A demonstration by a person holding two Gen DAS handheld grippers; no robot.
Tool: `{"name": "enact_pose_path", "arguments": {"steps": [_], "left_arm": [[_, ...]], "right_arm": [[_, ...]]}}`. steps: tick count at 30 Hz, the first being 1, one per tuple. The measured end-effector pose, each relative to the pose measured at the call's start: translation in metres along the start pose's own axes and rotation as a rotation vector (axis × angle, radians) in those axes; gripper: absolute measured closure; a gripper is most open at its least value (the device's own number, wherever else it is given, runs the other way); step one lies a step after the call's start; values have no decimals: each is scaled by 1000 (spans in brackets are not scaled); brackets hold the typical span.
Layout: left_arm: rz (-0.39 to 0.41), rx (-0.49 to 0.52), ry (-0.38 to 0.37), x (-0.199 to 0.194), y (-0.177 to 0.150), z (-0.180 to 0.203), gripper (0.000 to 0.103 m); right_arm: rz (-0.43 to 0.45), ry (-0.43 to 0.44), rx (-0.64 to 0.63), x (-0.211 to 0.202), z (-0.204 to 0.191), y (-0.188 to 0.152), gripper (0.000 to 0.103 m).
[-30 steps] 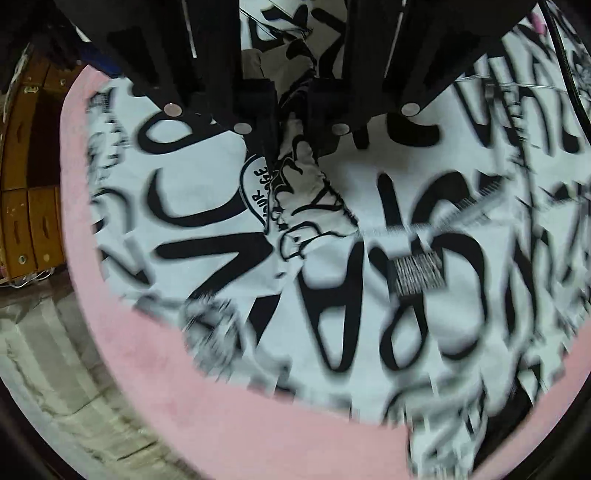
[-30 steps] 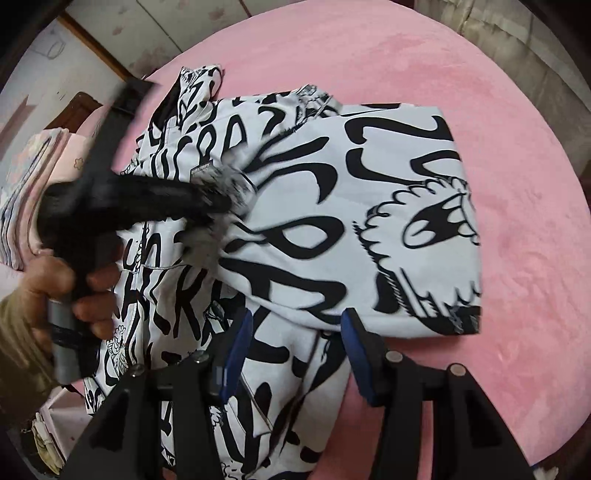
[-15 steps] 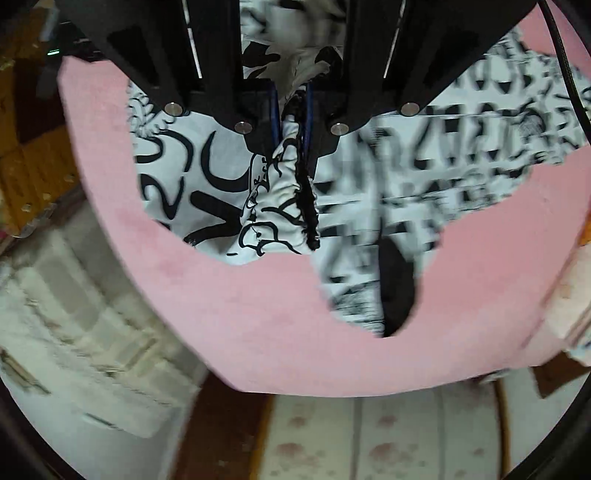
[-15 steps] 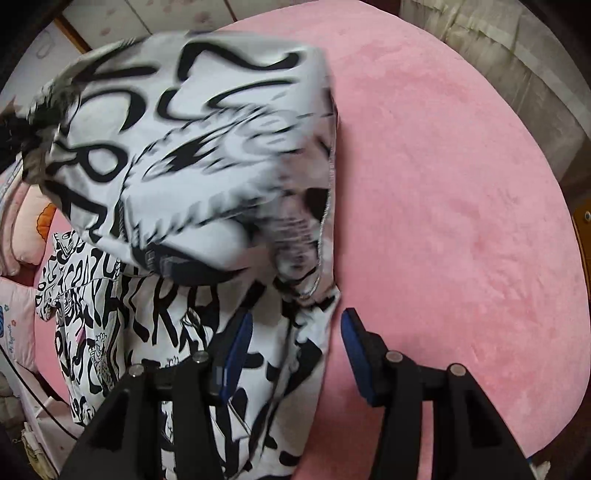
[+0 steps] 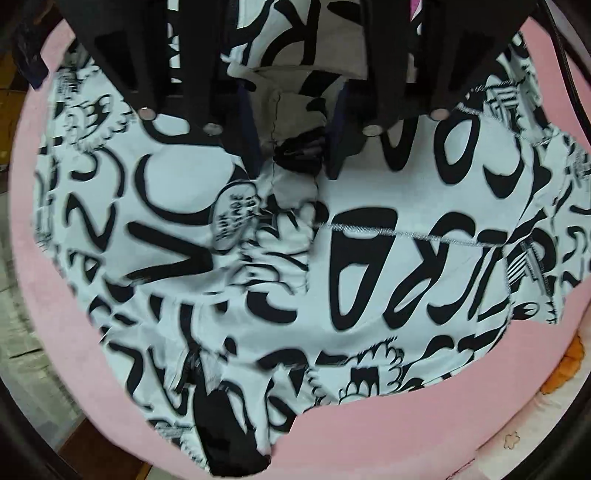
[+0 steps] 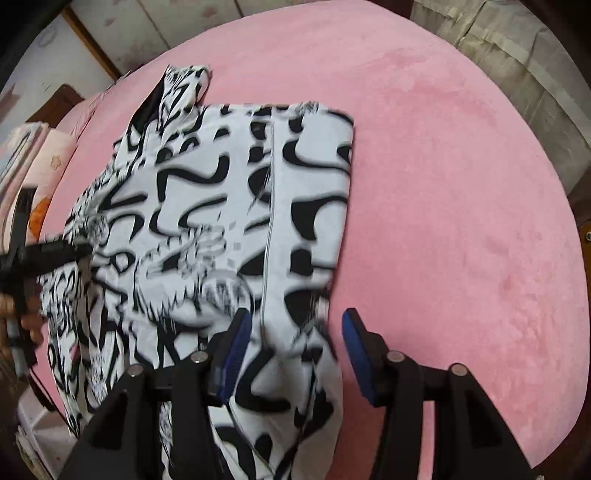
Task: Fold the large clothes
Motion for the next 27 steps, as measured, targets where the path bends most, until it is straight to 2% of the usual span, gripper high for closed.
{"name": "enact_pose_path", "arguments": {"steps": [2, 3, 6, 10, 12, 13, 15, 16, 17, 18, 20, 22, 24, 27], "left_arm": [[37, -5, -29, -6, 10, -4, 38], [59, -9, -41, -9, 16, -6, 34], [61, -24, -76, -7, 34, -9, 33], [35, -4, -12, 12, 46, -3, 33], [6, 1, -12, 25, 51, -2, 34], [-10, 1, -24, 30, 54, 0, 37], [-33, 13, -70, 36, 56, 6, 71], [-41, 28, -75, 38, 58, 12, 73], [-25, 38, -66, 37, 58, 17, 73], [3, 52, -64, 32, 59, 23, 75], [59, 68, -72, 20, 61, 34, 75], [98, 71, -90, 13, 65, 43, 75], [96, 84, -60, 22, 66, 46, 75], [13, 99, 28, 55, 61, 43, 74]], "right_arm": [[31, -7, 26, 0, 3, 16, 32], [47, -12, 38, 1, 6, 26, 30], [58, -26, 56, 15, 13, 54, 30], [44, -73, 52, 49, 28, 92, 30], [31, -90, 78, 67, 42, 109, 30], [28, -89, 94, 74, 47, 115, 30], [10, -70, 123, 89, 57, 126, 30], [-6, -54, 130, 96, 60, 129, 37], [-12, -33, 120, 101, 60, 131, 62], [-20, -23, 96, 104, 58, 133, 75], [-15, -75, 56, 100, 55, 136, 86], [20, -111, 52, 92, 56, 135, 88], [45, -132, 68, 92, 61, 128, 88], [9, -202, 46, 99, 56, 126, 71]]}}
Point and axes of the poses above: each gripper's, at about its wrist camera, not at the fingertips, and x roughly the way its jaws point, z to its right, y to its top, the point moved 3 cm from there along x, roughly the way its jaws point, and after that the axes turned 13 degrees about -x, right-handed, at the moved point
